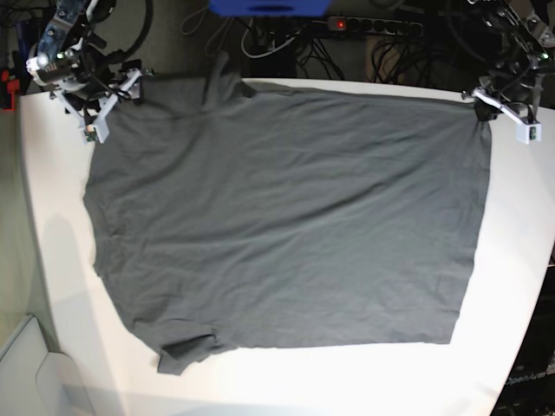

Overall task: Layout the t-shirt on the table in an organized manner, then fold the t-shirt properly
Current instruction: 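Hold the collar-side corners with both grippers and lift them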

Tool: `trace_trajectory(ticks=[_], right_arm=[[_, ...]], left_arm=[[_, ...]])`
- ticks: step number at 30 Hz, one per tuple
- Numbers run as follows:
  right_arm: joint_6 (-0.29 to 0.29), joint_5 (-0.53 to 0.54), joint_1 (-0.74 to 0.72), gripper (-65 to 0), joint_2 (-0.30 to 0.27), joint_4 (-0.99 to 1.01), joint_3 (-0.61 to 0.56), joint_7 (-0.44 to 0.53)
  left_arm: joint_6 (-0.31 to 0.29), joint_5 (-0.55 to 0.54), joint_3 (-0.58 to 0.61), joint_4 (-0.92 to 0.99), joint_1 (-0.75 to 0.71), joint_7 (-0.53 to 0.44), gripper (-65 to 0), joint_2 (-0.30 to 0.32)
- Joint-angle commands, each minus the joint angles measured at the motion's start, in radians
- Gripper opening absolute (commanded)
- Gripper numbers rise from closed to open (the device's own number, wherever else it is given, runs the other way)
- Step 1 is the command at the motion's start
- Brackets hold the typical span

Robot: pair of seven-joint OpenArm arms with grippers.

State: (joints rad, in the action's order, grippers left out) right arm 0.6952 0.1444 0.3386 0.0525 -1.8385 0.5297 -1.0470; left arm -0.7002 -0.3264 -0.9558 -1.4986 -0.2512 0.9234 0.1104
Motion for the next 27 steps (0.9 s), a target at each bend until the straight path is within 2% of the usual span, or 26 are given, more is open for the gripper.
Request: trace_trajectory(ticks=[1,5,7,19,27], right_arm=[[0.003,0.008,0.0,-22.7,-0.006,-0.014,0.004,0.014],[0.003,0.008,-0.006,-23.6,-0.006,0.026,0.002,0.014],[0.003,0.008,-0.009,-27.0,-0.007,0.056,0.002,0.014],[0.003,0.008,-0.011,-64.9,-0.01,0.066,0.002,0.014],[0.003,0.008,-0.013,-65.0,-0.01,-0.08,-0.03,0.004]], left_arm=[[0.004,0.0,-0.009,-0.017,-0.001,0.001,-64.7,0.015],[0.004,0.0,-0.009,-0.017,-0.001,0.001,-64.7,0.015],[0.004,0.0,-0.009,-0.017,-0.001,0.0,-64.7,0.015],[0.004,-0.001,-0.009,-0.026,-0.001,0.001,-64.7,0.015],[0.004,-0.001,-0.009,-0.153,-0.001,0.004,-64.7,0.012]])
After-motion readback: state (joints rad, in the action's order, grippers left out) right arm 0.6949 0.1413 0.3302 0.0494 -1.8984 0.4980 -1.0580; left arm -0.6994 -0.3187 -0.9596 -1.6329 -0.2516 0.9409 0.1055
